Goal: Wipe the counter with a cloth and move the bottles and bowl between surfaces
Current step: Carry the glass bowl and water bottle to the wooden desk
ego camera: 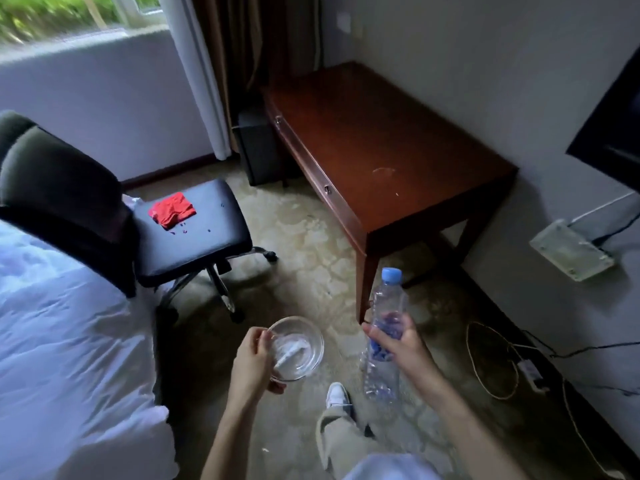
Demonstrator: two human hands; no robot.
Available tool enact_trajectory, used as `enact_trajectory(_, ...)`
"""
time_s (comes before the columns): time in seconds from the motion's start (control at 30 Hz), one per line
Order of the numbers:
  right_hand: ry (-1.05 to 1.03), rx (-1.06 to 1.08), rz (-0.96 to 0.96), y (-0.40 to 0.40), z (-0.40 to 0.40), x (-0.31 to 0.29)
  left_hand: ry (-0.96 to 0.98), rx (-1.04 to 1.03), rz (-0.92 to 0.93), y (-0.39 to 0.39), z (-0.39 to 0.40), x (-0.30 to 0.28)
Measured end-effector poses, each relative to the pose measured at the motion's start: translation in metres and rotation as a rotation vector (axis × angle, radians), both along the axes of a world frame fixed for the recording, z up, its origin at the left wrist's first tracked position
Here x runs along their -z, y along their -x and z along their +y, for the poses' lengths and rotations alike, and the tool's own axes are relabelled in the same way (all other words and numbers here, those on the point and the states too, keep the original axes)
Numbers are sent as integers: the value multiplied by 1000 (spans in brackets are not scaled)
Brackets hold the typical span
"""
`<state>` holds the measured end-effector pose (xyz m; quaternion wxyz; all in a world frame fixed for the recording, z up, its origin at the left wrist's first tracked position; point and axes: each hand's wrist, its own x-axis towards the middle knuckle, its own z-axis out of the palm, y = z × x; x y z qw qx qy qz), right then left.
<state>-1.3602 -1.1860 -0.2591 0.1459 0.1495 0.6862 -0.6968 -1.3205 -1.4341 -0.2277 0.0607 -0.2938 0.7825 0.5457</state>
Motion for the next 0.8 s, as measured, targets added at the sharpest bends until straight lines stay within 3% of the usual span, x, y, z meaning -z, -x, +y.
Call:
enact_trajectory(0.27,-7,231,148,231,-14,-38,-77,171,29,244,-10,-27)
enact_trajectory(0.4,-55,382,172,309,3,-32,-126,281,52,373,5,-22)
enact_trajectory(0.5,-81,520,157,360,19,-18,-138,441,17,472,27,-3)
enact_trajectory(0.63,-125,729,148,423,39,-10,-12,672,-21,598,66,22)
enact_trajectory(0.8,-196,883,61,484,59,-2,98,993,-52,702,126,32)
